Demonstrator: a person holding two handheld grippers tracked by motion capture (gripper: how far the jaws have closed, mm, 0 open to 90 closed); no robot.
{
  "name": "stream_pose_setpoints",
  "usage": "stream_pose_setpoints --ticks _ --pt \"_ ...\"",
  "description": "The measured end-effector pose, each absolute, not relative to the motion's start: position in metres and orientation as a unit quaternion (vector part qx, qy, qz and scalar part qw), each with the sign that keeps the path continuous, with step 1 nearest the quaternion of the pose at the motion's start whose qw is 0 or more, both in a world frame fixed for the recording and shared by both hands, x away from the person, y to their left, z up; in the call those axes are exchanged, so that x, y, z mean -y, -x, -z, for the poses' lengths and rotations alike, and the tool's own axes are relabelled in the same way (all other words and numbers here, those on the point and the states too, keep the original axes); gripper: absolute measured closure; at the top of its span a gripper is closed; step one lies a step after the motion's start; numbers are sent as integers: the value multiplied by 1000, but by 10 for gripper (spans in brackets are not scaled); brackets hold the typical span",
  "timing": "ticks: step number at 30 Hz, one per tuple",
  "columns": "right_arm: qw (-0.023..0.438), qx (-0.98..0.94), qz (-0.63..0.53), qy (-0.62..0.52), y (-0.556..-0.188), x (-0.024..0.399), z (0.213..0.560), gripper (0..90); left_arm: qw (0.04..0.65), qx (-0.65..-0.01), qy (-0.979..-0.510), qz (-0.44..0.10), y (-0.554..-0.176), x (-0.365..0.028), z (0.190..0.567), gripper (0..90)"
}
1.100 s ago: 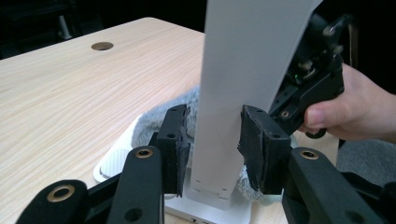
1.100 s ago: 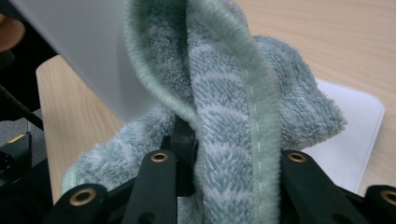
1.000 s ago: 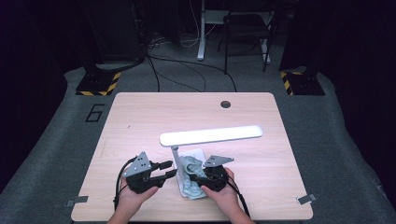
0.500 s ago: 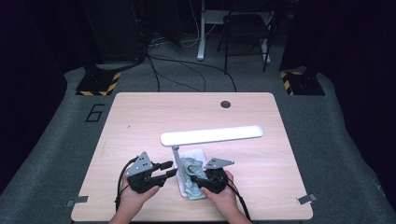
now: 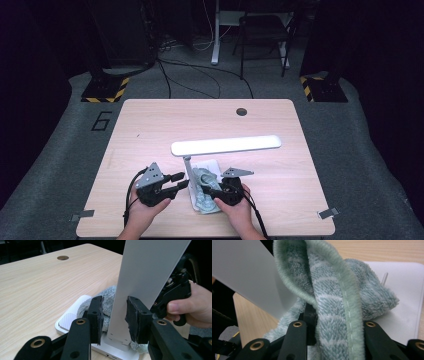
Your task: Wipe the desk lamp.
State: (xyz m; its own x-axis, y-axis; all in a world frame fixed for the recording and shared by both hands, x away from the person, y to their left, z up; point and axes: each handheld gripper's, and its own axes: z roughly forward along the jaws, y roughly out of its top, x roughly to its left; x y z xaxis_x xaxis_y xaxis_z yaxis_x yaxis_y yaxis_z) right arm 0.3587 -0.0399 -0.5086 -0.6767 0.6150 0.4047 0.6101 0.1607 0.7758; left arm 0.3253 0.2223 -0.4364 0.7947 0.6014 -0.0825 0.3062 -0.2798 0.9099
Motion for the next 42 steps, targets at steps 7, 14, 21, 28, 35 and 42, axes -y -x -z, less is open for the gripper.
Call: stream_pose_setpoints --ticks 7,14,21,28,35,42 --pt "30 -763 -525 -377 -352 36 488 698 527 -289 -787 -140 -325 -222 437 655" --pt "9 -736 -563 -376 -351 41 484 698 526 -288 -788 -139 -325 -223 437 656" --pt "28 -711 -607 -353 -345 45 475 695 527 -289 -786 -142 -325 -222 437 656" --pt "85 -696 -638 -319 -335 42 467 688 528 -287 -786 -146 -325 -222 437 658" --pt "137 -679 -649 -316 -327 36 478 672 527 -289 -786 -147 -324 -222 437 661" --pt "137 -673 -636 -353 -322 33 496 675 524 -286 -789 -144 -324 -222 436 663"
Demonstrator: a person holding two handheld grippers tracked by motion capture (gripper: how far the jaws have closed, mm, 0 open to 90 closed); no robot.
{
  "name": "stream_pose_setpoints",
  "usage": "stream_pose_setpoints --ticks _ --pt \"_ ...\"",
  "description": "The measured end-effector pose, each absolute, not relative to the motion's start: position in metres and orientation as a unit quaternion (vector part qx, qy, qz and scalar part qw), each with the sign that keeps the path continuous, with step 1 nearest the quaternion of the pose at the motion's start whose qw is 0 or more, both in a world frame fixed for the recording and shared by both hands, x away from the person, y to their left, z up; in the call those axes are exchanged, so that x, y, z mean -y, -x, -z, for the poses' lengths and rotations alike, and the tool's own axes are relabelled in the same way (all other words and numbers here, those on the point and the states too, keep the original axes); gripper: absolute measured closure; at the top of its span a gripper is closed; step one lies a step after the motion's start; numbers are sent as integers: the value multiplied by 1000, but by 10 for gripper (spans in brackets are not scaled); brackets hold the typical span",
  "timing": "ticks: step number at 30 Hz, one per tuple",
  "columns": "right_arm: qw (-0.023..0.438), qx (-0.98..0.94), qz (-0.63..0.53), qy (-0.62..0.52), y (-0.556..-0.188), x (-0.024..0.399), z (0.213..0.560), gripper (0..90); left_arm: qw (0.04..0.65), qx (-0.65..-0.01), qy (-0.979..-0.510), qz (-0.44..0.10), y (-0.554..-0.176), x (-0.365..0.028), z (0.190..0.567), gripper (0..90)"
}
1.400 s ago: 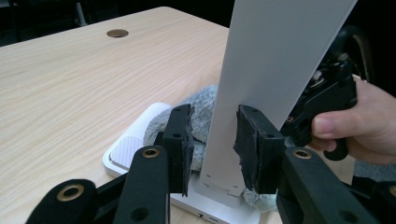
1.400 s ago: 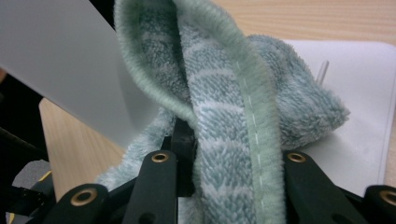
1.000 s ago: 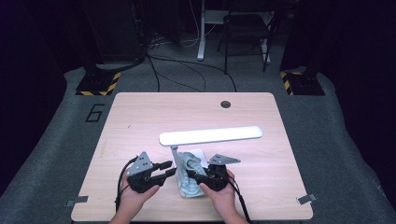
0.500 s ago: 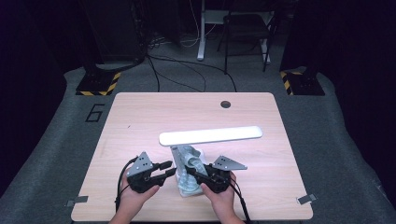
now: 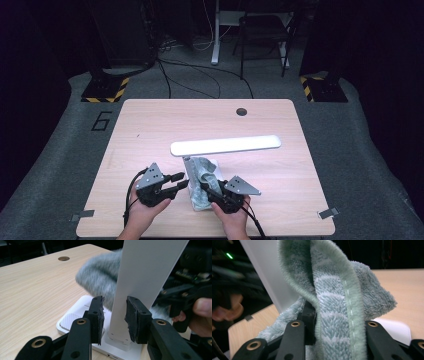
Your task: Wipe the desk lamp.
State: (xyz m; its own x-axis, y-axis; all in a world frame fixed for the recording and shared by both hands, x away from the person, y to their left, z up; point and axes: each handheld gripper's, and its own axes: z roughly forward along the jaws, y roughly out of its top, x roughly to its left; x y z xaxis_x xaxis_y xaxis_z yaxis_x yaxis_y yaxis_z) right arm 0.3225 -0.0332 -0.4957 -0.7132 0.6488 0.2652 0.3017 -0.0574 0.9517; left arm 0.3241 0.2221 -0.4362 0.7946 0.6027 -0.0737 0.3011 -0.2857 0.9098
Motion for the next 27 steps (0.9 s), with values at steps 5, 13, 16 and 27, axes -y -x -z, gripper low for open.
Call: stream_pose_setpoints --ticks 5,13,16,27 --pt "126 -691 -602 -379 -322 32 512 682 526 -286 -788 -143 -324 -222 436 663" --pt "117 -713 -565 -397 -326 33 527 685 526 -283 -789 -143 -325 -222 437 664" --pt "111 -717 -553 -409 -327 33 527 687 526 -286 -788 -141 -324 -222 437 664" --pt "84 -694 -588 -408 -325 34 506 700 530 -282 -787 -143 -325 -222 436 667"
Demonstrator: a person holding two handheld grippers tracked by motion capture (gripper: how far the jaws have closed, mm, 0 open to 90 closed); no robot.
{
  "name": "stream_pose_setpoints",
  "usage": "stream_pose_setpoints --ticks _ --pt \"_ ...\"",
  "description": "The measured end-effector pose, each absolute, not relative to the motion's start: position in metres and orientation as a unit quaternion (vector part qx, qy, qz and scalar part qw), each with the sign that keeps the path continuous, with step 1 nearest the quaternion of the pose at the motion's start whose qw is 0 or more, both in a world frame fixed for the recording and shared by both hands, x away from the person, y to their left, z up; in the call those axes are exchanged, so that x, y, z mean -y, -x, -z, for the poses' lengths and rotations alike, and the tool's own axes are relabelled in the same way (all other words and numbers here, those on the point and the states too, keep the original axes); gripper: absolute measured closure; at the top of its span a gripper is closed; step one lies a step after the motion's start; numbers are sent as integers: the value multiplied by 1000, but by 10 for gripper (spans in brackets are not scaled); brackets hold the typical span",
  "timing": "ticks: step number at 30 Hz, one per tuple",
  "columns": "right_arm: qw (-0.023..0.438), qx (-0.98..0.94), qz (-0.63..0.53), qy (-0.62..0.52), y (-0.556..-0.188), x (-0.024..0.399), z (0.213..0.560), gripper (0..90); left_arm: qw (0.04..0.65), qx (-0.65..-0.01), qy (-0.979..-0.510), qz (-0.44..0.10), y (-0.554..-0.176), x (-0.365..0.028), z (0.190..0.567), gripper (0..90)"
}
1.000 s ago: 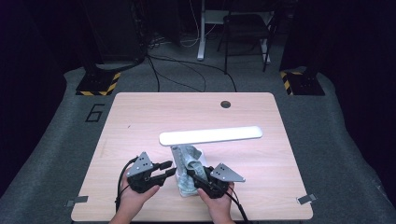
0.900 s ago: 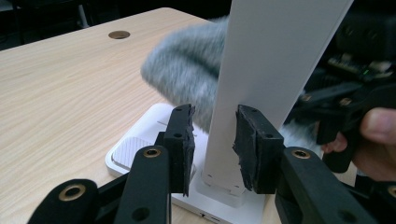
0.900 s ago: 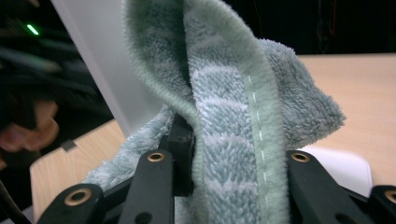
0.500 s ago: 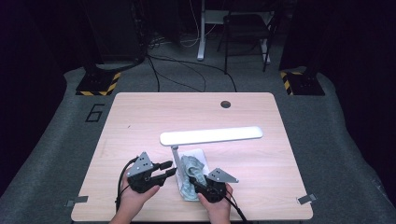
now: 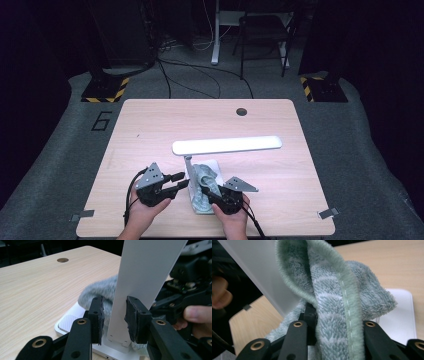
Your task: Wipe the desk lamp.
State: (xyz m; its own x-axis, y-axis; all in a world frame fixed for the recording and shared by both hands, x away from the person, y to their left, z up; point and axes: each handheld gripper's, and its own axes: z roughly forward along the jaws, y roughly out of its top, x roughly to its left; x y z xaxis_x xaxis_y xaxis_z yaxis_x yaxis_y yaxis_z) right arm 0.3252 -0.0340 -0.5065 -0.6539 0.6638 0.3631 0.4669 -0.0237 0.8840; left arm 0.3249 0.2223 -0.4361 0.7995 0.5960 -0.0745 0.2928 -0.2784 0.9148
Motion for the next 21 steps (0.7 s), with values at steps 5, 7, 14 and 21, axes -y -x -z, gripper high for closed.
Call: stream_pose_setpoints --ticks 5,7,14,21 --pt "89 -683 -612 -389 -326 34 485 700 531 -284 -786 -140 -325 -223 436 668" --pt "89 -681 -617 -384 -326 34 477 700 530 -285 -786 -142 -325 -223 436 668" --pt "88 -674 -633 -371 -326 32 452 699 527 -287 -787 -142 -325 -224 437 671" --pt "91 -665 -653 -351 -327 33 426 698 527 -288 -787 -142 -325 -224 437 672"
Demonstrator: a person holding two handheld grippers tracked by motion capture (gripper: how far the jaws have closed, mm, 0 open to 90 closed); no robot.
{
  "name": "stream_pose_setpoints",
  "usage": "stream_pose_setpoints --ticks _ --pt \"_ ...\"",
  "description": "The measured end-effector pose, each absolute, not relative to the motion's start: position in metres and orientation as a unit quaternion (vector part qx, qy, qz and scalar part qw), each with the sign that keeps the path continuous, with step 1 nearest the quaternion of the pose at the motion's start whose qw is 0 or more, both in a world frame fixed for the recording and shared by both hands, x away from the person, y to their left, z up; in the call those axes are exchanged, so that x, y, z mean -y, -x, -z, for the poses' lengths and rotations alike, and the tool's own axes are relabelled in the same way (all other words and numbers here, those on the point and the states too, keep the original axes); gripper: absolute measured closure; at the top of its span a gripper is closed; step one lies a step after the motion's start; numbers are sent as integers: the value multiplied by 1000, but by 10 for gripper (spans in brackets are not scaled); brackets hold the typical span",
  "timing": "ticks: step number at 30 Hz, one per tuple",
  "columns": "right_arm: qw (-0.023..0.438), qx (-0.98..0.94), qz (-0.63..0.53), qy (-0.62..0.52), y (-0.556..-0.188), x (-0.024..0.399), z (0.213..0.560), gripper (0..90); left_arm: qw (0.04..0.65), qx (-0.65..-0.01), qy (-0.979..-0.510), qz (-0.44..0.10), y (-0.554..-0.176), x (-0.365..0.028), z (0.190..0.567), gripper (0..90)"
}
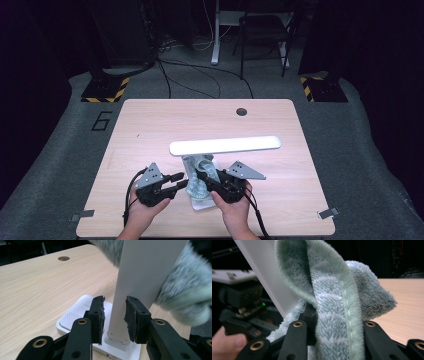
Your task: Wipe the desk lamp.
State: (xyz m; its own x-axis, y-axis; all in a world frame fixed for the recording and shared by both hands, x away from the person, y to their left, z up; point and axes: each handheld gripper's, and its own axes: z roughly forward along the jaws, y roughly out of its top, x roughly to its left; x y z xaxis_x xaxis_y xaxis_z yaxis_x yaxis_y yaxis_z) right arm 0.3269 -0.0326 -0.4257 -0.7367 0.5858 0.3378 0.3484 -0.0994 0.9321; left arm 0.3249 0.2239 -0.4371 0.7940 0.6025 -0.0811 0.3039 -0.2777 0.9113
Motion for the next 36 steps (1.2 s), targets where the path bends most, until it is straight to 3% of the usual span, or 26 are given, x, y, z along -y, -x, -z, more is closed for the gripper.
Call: stream_pose_setpoints --ticks 8,26,34,36 --pt "86 -638 -688 -336 -326 34 399 694 529 -285 -786 -147 -325 -222 437 671" --pt "64 -608 -719 -331 -325 38 386 684 521 -278 -794 -144 -324 -220 437 662" --pt "80 -607 -721 -323 -324 40 383 678 550 -219 -802 -81 -324 -226 429 506" --pt "79 -607 -722 -323 -324 40 383 678 545 -222 -803 -96 -323 -222 430 475"
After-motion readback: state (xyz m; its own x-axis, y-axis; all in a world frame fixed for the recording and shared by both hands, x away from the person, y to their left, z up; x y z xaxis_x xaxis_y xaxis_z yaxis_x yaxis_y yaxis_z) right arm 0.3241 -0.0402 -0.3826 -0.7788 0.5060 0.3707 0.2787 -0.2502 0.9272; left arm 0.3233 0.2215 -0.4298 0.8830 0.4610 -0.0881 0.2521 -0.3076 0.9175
